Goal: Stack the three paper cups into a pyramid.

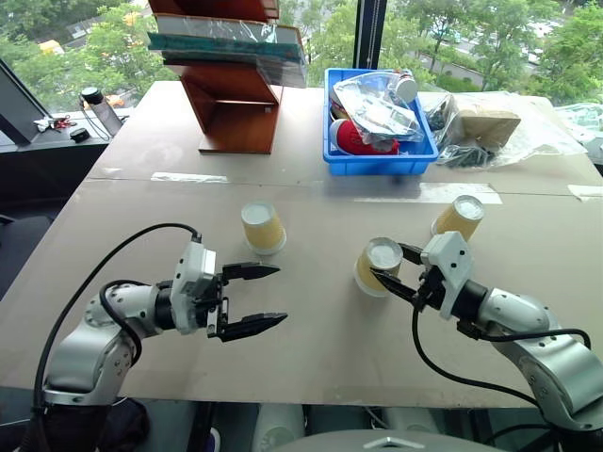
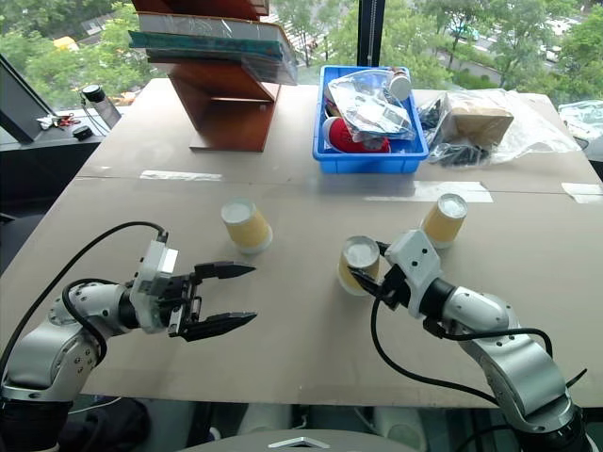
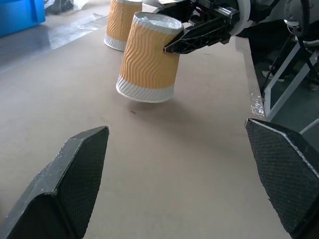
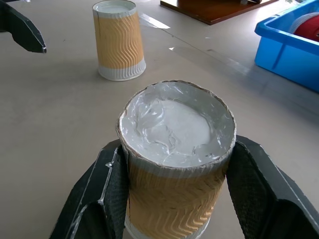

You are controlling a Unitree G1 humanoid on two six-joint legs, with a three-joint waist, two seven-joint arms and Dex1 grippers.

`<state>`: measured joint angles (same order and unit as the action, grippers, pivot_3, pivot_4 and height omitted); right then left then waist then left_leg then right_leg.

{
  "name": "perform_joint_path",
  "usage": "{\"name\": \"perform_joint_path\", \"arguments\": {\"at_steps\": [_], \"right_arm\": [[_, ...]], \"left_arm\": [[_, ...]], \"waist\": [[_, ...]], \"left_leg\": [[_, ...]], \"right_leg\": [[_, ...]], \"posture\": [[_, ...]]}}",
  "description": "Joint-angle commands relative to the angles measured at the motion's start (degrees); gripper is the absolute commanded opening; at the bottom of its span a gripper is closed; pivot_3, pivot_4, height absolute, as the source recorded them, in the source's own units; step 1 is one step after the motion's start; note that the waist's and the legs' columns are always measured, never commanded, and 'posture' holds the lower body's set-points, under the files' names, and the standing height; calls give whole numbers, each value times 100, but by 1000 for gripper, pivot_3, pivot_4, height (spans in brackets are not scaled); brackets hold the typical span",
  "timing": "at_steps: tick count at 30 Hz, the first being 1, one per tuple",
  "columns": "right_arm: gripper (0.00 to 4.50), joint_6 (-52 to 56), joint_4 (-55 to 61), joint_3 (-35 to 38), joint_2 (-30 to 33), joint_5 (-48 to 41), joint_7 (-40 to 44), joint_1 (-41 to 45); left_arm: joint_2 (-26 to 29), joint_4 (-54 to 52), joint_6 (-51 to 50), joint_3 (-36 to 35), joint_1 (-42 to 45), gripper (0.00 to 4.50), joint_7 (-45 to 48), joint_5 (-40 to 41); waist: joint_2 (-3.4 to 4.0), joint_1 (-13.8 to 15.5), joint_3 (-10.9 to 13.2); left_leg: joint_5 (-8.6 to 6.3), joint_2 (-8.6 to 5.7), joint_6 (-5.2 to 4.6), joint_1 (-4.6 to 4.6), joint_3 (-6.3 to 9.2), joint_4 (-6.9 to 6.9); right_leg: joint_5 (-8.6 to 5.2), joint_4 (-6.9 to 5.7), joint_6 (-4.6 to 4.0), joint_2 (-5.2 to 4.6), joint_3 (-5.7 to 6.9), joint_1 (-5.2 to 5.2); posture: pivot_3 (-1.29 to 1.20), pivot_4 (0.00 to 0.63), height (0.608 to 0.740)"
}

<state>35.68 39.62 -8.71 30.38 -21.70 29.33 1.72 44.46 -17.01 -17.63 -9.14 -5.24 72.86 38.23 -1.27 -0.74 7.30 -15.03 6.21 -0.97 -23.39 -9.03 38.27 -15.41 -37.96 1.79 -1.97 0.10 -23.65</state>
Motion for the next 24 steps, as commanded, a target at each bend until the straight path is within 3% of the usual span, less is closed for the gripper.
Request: {"name": "perform_joint_path", "arguments": {"at_steps": [1,6,14,24], "right_arm": [[2156,-218,-39,-94,31,34,224,173],[2156,-242,-193,-241,25,31,470,424],[2156,-451,-1342,-877,-427,233,1004,1693],[2156,-598,-1733,-1051,-428,410,1426,2113]], "left_arm": [[0,-237,204,-196,-138,4500,31,21],[-30,-222,320,-239,-316,4500,53,39],[-62,27,436,-246,-269,4500,213,35],[2,-50,423,-464,-475,4500,300,127]], "waist": [[0,2,0],[0,0,0],[1,-1,0],[2,-8,1]], "left_leg": [[1,0,1,-12,-1,4],[1,0,1,-24,-1,7],[2,1,2,-25,-4,8],[2,3,3,-31,-6,8]], "right_leg": [[1,0,2,0,5,-8],[1,-1,1,-1,10,-16],[2,-5,1,2,14,-19],[4,-3,5,0,20,-22]], "posture": [[0,150,740],[0,150,740],[0,150,740],[0,150,740]]}}
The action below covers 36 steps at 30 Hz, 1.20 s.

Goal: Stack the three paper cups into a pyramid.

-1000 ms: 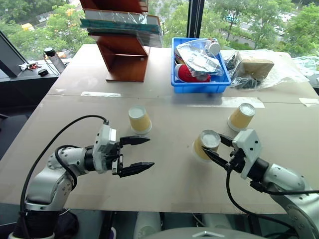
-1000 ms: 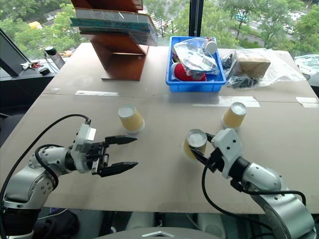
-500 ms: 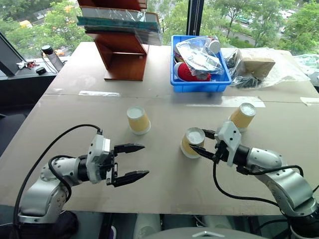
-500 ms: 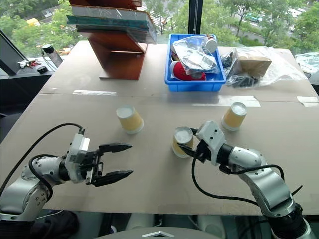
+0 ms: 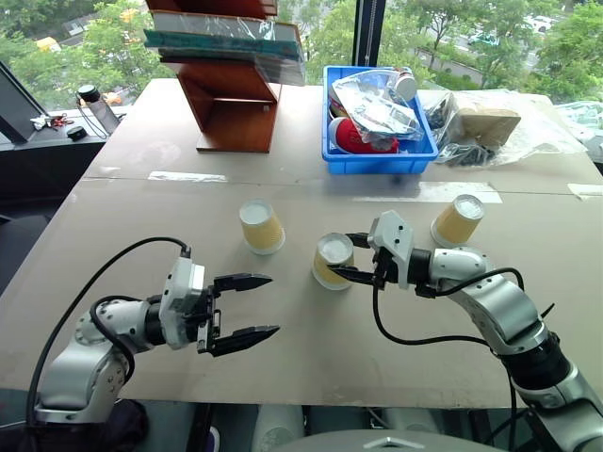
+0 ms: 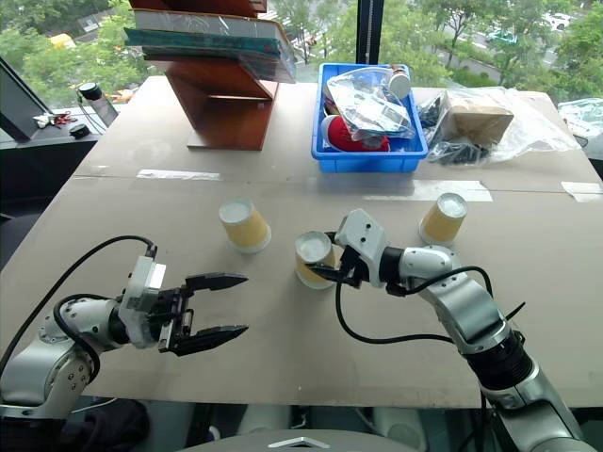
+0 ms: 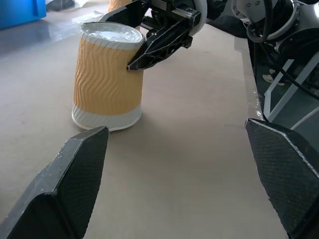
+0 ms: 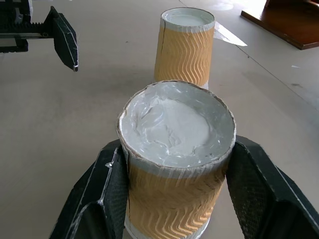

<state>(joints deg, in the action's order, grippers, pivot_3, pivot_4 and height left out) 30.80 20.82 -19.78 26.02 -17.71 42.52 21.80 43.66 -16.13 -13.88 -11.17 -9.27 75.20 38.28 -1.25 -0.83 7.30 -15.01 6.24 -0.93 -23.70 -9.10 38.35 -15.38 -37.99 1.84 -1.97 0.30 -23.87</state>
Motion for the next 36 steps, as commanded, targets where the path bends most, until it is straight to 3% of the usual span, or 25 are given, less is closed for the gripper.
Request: {"name": "perform_joint_path", "arguments": {"at_steps": [1,15,16,18,19,21,27,31,34,36], "right_arm": [[2156,-109,155,55,17,26,125,118],[2156,-408,-445,-164,-133,367,407,419],[3099,-471,-493,-202,-76,406,488,366],[4116,-576,-516,-211,14,476,582,307],[4438,-567,-459,-168,57,457,618,299],[4438,-530,-339,-88,111,408,659,304],[4438,812,1350,1294,529,-908,365,304],[4438,1340,1802,2913,510,-1427,-564,-51],[4438,1456,2006,3853,836,-1088,-956,-980],[4438,1385,1891,4073,1013,-682,-1232,-1535]], "left_arm": [[94,-144,51,-300,-109,4500,82,137],[-52,18,239,-686,-383,4500,108,149],[-76,23,257,-674,-374,4500,104,139],[-110,34,282,-658,-353,4500,99,137],[-122,38,287,-656,-344,4500,93,146],[-134,44,294,-655,-336,4500,90,154],[-171,-186,152,-550,-153,4500,26,290],[-182,-485,-45,-499,31,4500,-153,454],[-152,-794,-321,-494,267,4500,-388,713],[-81,-965,-544,-524,458,4500,-522,927]], "waist": [[0,3,0],[1,2,1],[1,2,1],[1,3,1],[2,3,1],[1,3,1],[5,17,3],[-3,42,-2],[-8,101,-5],[-6,117,-4]], "left_leg": [[0,0,0,0,1,0],[0,0,1,-1,-3,1],[0,0,1,-1,-3,1],[0,0,1,0,-2,1],[0,0,1,0,-2,1],[0,0,1,0,-3,1],[0,0,1,-1,0,1],[0,0,1,-3,4,1],[-1,-4,0,-4,5,1],[0,-4,1,-4,6,0]], "right_leg": [[0,0,0,0,1,0],[0,1,0,-3,3,1],[0,0,0,-3,3,0],[0,-1,0,-3,3,0],[0,-1,0,-3,3,0],[0,-1,0,-3,3,0],[1,-2,1,-3,3,0],[1,0,1,-4,5,2],[1,4,1,-8,7,5],[0,6,1,-8,6,6]], "posture": [[0,150,740],[0,150,740],[0,150,740],[0,150,740],[0,150,740],[0,150,740],[0,150,740],[0,150,740],[0,150,740],[0,150,740]]}}
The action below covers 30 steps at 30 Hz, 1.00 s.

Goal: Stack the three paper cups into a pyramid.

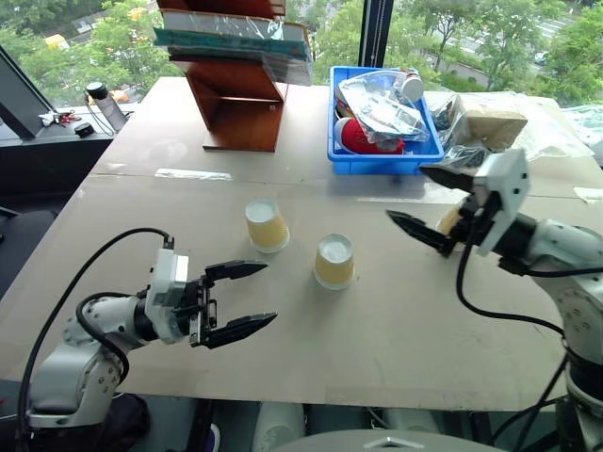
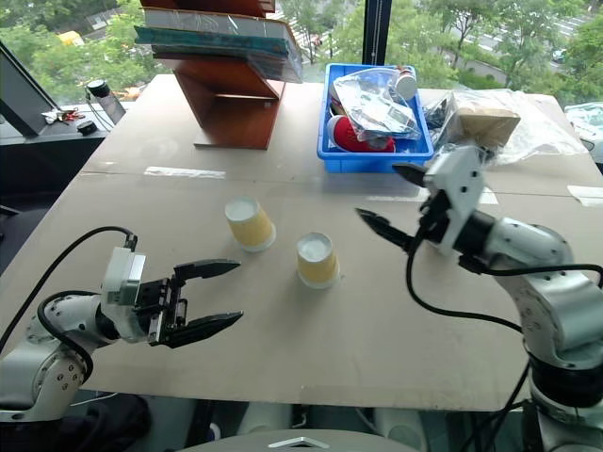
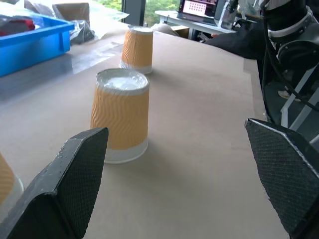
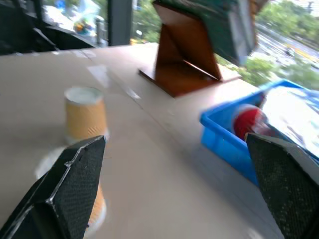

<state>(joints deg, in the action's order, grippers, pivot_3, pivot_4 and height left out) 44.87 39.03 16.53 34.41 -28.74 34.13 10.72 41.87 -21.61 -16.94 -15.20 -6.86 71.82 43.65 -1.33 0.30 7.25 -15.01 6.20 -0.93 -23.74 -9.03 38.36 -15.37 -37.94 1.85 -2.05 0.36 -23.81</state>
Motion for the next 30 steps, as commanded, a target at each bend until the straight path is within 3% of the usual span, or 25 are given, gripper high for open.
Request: {"name": "perform_joint_path", "arguments": {"at_steps": [1,5,11,18,30], "right_arm": [[4438,-8,-39,469,174,565,-591,-536],[4438,190,-512,428,-165,580,-1129,-423],[4438,460,-842,302,-571,264,-1328,-19],[4438,657,-1267,34,-709,264,-1548,252],[4438,41,-2069,-186,-811,720,-1768,439]], "left_arm": [[130,-460,-322,-130,304,4500,-224,463],[370,-543,-928,-9,813,4500,-538,688],[654,-798,-1748,22,1420,4500,-936,1228],[726,-779,-1775,-222,1125,4500,-763,1211],[660,-875,-1675,-303,815,4500,-769,1103]], "waist": [[3,-5,1],[8,-149,1],[13,-138,4],[14,-111,5],[16,-108,6]], "left_leg": [[0,0,0,1,0,0],[7,1,9,13,1,0],[10,2,13,14,5,0],[10,1,14,7,6,-5],[10,1,14,8,7,-5]], "right_leg": [[0,-2,0,1,-1,0],[2,-15,2,12,-13,0],[2,-19,3,16,-16,0],[1,-6,3,16,-14,-2],[2,-8,2,16,-13,-2]], "posture": [[0,150,740],[0,150,740],[0,150,740],[0,150,740],[0,150,740]]}}
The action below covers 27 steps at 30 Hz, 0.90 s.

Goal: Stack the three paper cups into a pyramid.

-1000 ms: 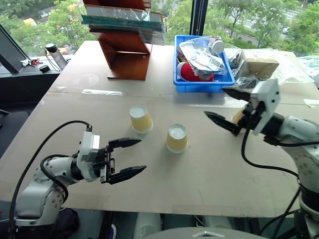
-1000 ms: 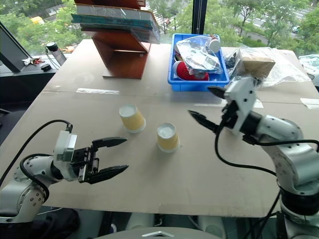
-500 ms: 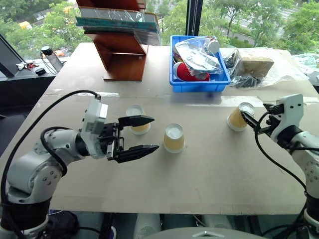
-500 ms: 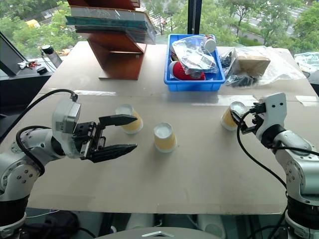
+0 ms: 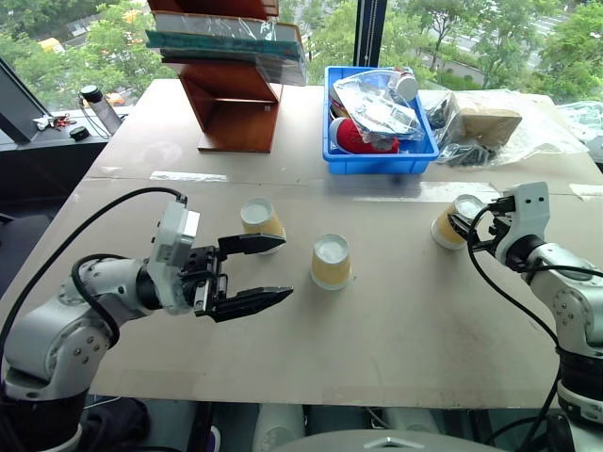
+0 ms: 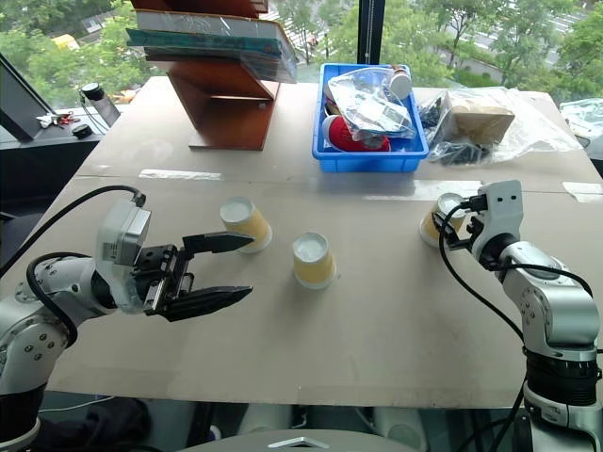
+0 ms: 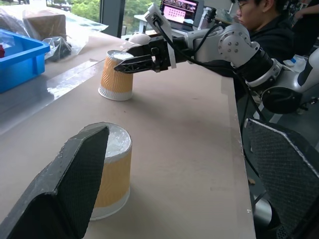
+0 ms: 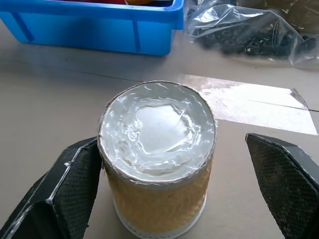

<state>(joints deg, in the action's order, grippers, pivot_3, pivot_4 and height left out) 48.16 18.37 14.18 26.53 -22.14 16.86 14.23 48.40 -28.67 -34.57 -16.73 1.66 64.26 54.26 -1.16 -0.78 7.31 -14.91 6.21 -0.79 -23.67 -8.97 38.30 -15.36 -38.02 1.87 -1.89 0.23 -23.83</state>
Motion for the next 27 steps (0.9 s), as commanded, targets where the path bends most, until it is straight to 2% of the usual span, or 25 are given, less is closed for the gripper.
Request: {"name": "perform_joint_path", "arguments": {"at_steps": [1,2,3,4,8,12,17,22,27], "right_arm": [[4438,-312,-30,73,-61,37,-41,112],[4438,-328,-50,83,-76,28,-38,127],[3941,-360,-65,79,-73,47,-30,131],[3710,-396,-76,72,-69,61,-16,129],[2083,-568,-27,-1,-18,59,181,64],[2083,-838,368,-283,263,38,780,-211],[2083,-552,1716,-738,619,-860,1798,-715],[2083,-581,2234,-1480,800,-674,1818,-900],[2083,-844,2199,-1932,754,-323,1645,-1099]], "left_arm": [[5,-156,106,-149,-54,4500,3,24],[4,-142,119,-151,-64,4500,13,16],[4,-113,141,-157,-83,4500,39,2],[5,-88,163,-160,-100,4500,62,-13],[-12,22,290,-177,-223,4500,190,-101],[-50,120,373,-226,-372,4500,226,-161],[-17,337,665,-282,-751,4500,551,-449],[-18,564,1001,-258,-940,4500,769,-761],[31,672,1042,-238,-923,4500,895,-819]], "waist": [[0,0,0],[0,0,0],[0,0,0],[0,-1,0],[2,-1,1],[3,-1,2],[7,-18,4],[2,1,2],[-1,15,0]], "left_leg": [[0,0,0,0,0,0],[0,0,0,0,0,0],[0,0,0,0,-1,0],[0,0,0,0,-1,0],[0,0,0,0,-1,0],[0,0,0,0,-1,0],[0,1,0,0,2,-7],[-1,0,0,1,2,-1],[-1,0,-1,-1,5,1]], "right_leg": [[0,0,0,0,0,0],[0,0,0,0,0,0],[0,1,0,0,0,0],[0,0,0,0,0,0],[0,0,0,0,0,0],[0,0,0,0,0,-1],[-1,3,0,2,0,-2],[-1,2,-2,-2,0,0],[-5,1,-9,-3,4,-1]], "posture": [[0,150,740],[0,150,740],[0,150,740],[0,150,740],[0,150,740],[0,150,740],[0,150,740],[0,150,740],[0,150,740]]}}
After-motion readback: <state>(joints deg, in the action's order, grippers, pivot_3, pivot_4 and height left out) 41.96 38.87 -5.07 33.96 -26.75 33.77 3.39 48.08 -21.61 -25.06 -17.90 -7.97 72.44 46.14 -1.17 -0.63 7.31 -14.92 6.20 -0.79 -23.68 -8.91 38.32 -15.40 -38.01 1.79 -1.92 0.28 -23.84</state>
